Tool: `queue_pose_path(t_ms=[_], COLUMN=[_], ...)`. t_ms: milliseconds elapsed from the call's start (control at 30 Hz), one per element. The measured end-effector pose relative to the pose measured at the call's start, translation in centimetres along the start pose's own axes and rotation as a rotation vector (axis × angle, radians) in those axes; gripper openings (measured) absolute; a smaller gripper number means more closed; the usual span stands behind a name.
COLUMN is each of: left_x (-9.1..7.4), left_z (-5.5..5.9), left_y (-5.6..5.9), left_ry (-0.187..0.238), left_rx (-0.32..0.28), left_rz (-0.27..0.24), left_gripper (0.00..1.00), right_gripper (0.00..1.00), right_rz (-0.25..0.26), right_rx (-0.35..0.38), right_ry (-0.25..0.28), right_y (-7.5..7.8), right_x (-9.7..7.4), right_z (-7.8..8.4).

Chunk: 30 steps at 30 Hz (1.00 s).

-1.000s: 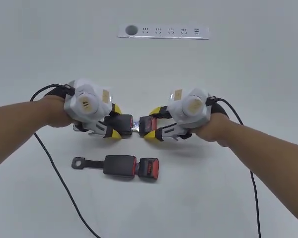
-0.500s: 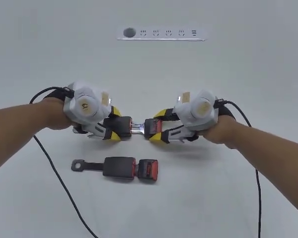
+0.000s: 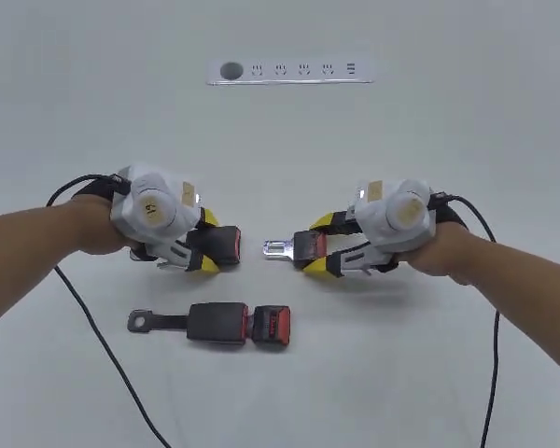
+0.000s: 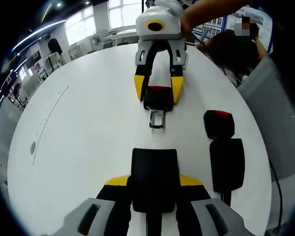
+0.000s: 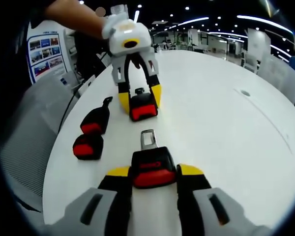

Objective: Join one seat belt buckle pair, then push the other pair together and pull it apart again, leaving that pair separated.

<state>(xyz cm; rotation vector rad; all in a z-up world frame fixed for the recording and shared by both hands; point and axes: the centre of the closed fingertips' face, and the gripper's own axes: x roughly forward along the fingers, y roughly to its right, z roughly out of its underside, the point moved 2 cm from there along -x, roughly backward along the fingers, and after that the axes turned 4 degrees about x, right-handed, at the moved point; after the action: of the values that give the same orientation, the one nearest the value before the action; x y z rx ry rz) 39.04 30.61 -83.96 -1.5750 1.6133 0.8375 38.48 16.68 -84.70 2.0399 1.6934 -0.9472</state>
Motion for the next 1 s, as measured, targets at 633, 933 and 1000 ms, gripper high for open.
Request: queue_pose_path(t_ms=[633, 933, 1000], left_x=[-0.1, -0.1, -0.1], left_z=[0.0, -0.1, 0.0], left_y=[0.0, 0.0, 0.0], left_ry=[-0.006, -0.008, -0.009], left_rx=[0.0, -0.001, -0.001], left_rz=[0.003, 0.003, 0.003], left_gripper=[0.36, 0.36, 0.36], right_gripper=[0.35, 0.36, 0.36], right_rz=[0.022, 0.028, 0.028], right_rx=[0.023, 0.028, 0.034], right_ry=[-0.008, -0.014, -0.017], right_y=[0.7, 0.3, 0.2], right_x=[-2.7, -4.3, -4.5], right_z=[2.3, 2.8, 3.1])
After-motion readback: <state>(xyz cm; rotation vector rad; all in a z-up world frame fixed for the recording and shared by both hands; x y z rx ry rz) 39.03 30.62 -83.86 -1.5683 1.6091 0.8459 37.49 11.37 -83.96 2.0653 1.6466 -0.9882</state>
